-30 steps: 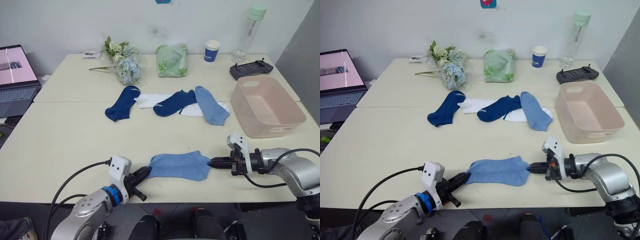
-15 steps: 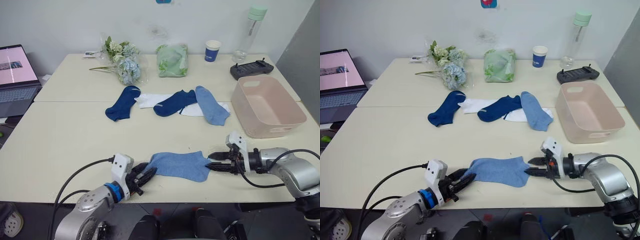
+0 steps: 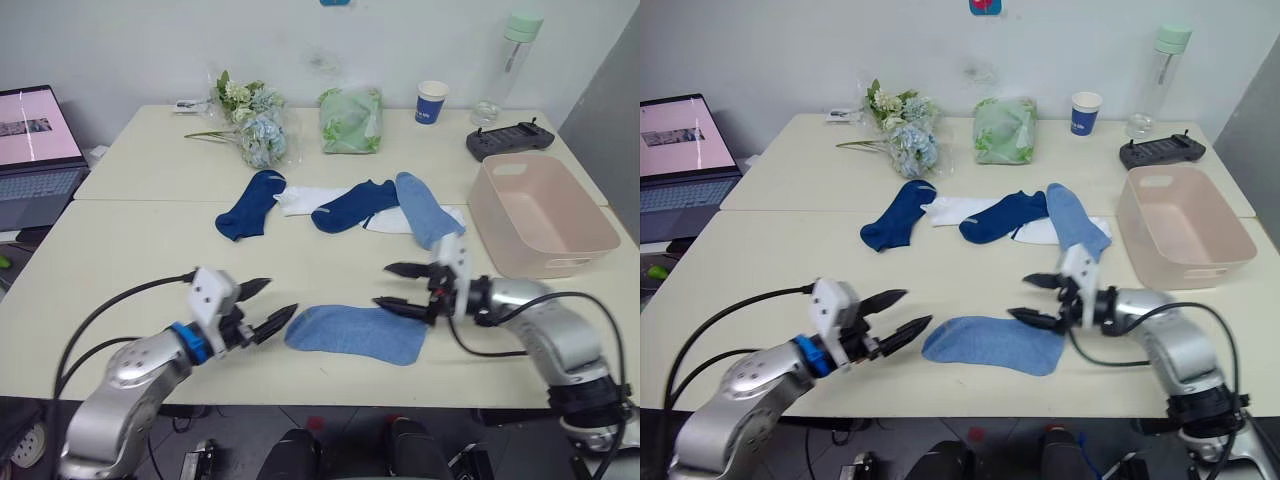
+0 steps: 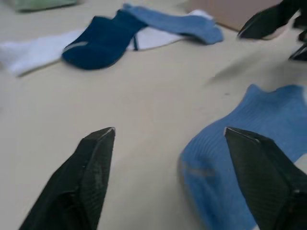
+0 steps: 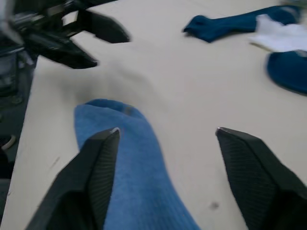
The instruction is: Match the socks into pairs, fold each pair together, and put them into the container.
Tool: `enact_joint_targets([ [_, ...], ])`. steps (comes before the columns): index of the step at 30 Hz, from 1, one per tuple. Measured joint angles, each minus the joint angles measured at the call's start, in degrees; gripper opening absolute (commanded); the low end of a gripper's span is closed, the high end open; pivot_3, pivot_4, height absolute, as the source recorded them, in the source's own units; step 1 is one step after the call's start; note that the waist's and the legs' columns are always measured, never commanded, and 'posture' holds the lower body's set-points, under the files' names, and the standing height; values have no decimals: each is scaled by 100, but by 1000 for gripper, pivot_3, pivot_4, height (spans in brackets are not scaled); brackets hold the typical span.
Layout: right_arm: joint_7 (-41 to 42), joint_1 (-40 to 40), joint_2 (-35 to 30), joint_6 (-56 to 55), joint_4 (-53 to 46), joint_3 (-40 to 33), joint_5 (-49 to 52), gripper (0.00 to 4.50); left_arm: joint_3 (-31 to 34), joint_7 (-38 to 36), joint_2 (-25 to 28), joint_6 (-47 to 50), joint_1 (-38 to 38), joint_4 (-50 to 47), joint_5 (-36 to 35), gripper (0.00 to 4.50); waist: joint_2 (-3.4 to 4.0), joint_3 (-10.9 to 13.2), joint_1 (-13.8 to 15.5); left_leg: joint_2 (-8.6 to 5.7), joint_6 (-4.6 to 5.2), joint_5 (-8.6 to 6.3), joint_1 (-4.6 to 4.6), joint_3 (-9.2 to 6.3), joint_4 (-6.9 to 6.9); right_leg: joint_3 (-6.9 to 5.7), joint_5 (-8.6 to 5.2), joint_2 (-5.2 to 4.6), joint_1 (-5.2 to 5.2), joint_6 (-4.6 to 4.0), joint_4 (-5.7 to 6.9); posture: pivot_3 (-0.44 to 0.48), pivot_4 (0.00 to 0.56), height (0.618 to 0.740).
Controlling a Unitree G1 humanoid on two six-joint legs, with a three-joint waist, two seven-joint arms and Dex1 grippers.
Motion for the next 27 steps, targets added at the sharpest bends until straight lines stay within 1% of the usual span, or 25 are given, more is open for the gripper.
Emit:
enact_joint_targets([
  [1, 0, 59, 33, -129, 77, 132, -123, 2034, -211, -7, -17, -110, -28, 135, 161, 2225, 0, 0, -14, 0, 0, 0, 0, 0, -1, 0, 0, 0, -1, 0, 0, 0, 150, 740],
  [4, -15, 248, 100, -570, 472, 358, -495, 881, -647, 5, -215, -399, -44, 608, 556, 1215, 0, 1, -51, 1, 0, 0, 0, 2, -3, 2, 0, 5, -9, -1, 7, 0, 150, 740],
  [6, 8, 287, -12, -1049, 766, 617, -888, 167, -917, 1, -172, -628, -70, 835, 912, 580, 1, 0, -61, -1, -1, 0, 4, 4, -4, 1, 0, 10, -9, -1, 12, 0, 150, 740],
  [7, 24, 293, -51, -1315, 837, 651, -1014, 0, -1037, -4, -87, -762, -60, 957, 1094, 249, 2, -1, -63, 1, -1, 0, 9, 7, -5, 3, 0, 11, -8, -1, 12, 0, 150, 740],
  [8, 50, 301, -102, -1501, 895, 660, -1081, 0, -1105, -20, -8, -908, -78, 975, 1247, 26, 2, -2, -60, 1, -1, 0, 16, 4, -6, 1, 0, 11, 5, 0, 11, 0, 150, 740],
  [12, 268, 343, -357, -1897, 1117, 573, -1075, 0, -1175, -95, 57, -1250, -62, 1136, 1436, 26, 3, -11, -50, 1, 2, -1, 33, 6, -6, 9, -1, 7, 21, 1, 8, 0, 150, 740],
  [14, 433, 381, -563, -2066, 1201, 473, -1025, 0, -1144, -148, 97, -1272, -31, 1129, 1409, 26, 3, -12, -50, 2, 2, -2, 37, 7, -8, 8, -2, 8, 22, 2, 8, 0, 150, 740],
  [16, 621, 448, -746, -2160, 1216, 309, -943, 0, -1030, -177, 94, -1242, 66, 1051, 1243, 26, 2, -11, -52, 4, 2, -2, 37, 6, -9, 8, -2, 8, 21, 3, 8, 0, 150, 740],
  [18, 832, 547, -828, -2049, 1226, 81, -602, 0, -906, -276, 79, -1116, 243, 904, 926, 26, 2, -8, -53, 8, 3, -2, 31, 4, -9, 9, -2, 7, 16, 2, 9, 0, 150, 740],
  [20, 980, 591, -834, -1901, 1209, -55, -345, 0, -855, -332, 41, -988, 303, 785, 691, 26, 1, -7, -50, 9, 3, -1, 27, 3, -6, 8, -2, 7, 14, 2, 11, 0, 150, 740],
  [22, 1077, 608, -832, -1841, 1137, -116, -220, 0, -787, -394, 67, -956, 311, 640, 607, 26, 1, -7, -51, 8, 3, -1, 27, 4, -6, 8, -2, 7, 14, 2, 11, 0, 150, 740],
  [27, 996, 634, -589, -1831, 953, 0, -300, 0, -777, -377, 160, -967, 326, 564, 713, 26, 1, -6, -48, 5, 2, -2, 25, 4, -8, 7, -2, 9, 12, 2, 10, 0, 150, 740],
])
